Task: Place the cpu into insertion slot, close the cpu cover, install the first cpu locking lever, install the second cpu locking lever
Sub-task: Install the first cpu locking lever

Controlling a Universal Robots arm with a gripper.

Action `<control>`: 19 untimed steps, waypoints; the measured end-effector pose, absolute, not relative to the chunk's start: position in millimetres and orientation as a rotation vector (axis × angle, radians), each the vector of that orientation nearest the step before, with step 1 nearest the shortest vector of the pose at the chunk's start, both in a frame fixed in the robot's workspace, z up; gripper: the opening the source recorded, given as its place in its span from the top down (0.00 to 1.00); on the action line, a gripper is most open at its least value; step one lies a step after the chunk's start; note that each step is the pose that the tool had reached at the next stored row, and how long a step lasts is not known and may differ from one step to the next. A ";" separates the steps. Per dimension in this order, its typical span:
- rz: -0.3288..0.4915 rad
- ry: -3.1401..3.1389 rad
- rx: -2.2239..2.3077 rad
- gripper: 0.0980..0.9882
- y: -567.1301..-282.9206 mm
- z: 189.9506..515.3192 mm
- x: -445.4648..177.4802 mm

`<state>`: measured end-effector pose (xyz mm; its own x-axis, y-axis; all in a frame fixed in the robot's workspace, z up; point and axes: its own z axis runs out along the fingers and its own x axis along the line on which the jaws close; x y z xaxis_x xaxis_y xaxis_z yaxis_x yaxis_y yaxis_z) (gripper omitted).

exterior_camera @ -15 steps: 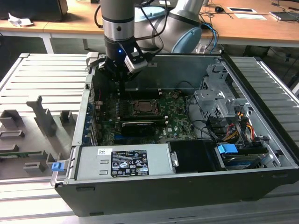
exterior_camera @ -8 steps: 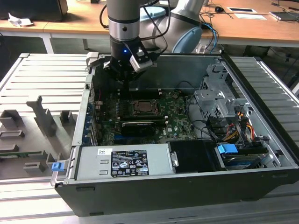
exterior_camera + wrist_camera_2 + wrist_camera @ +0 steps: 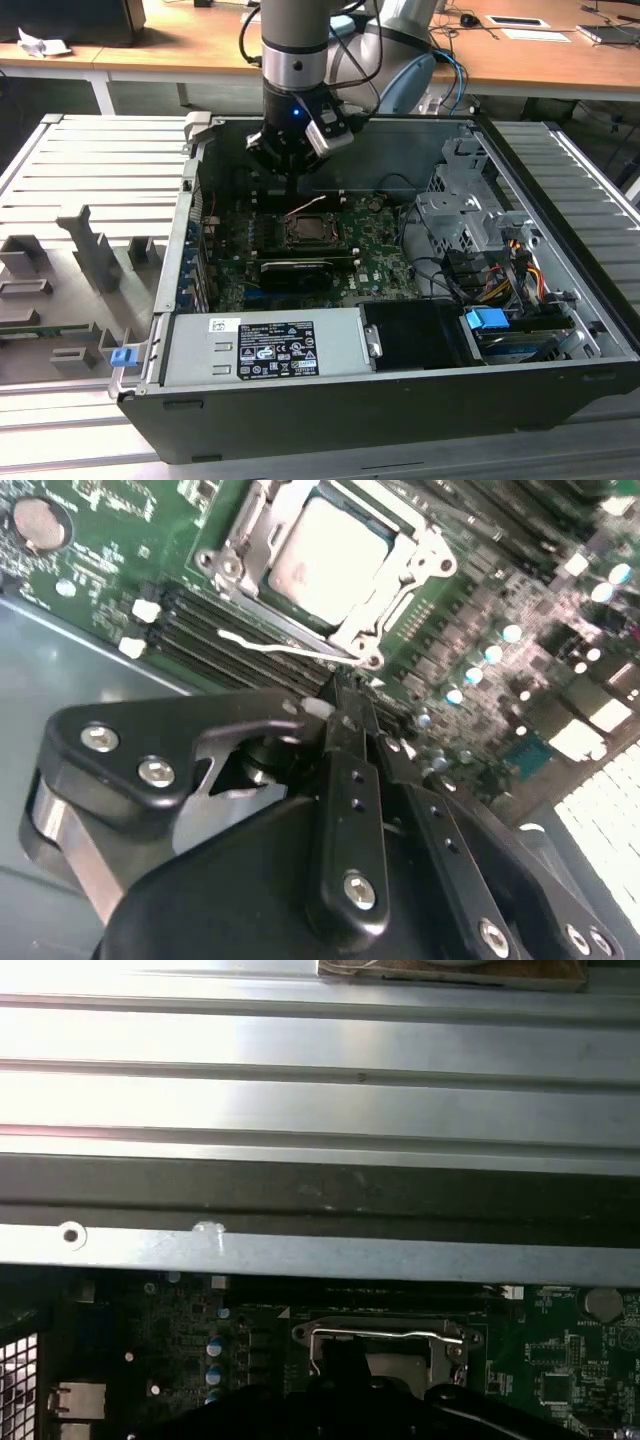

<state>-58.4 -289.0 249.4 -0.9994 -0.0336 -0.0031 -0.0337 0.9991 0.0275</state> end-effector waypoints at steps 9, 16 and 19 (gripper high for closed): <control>0.050 3.138 -0.025 0.99 -288.1 232.2 -49.2; 0.050 3.138 -0.025 0.99 -281.3 227.9 -45.6; 0.050 3.138 -0.025 0.99 -279.9 226.7 -41.1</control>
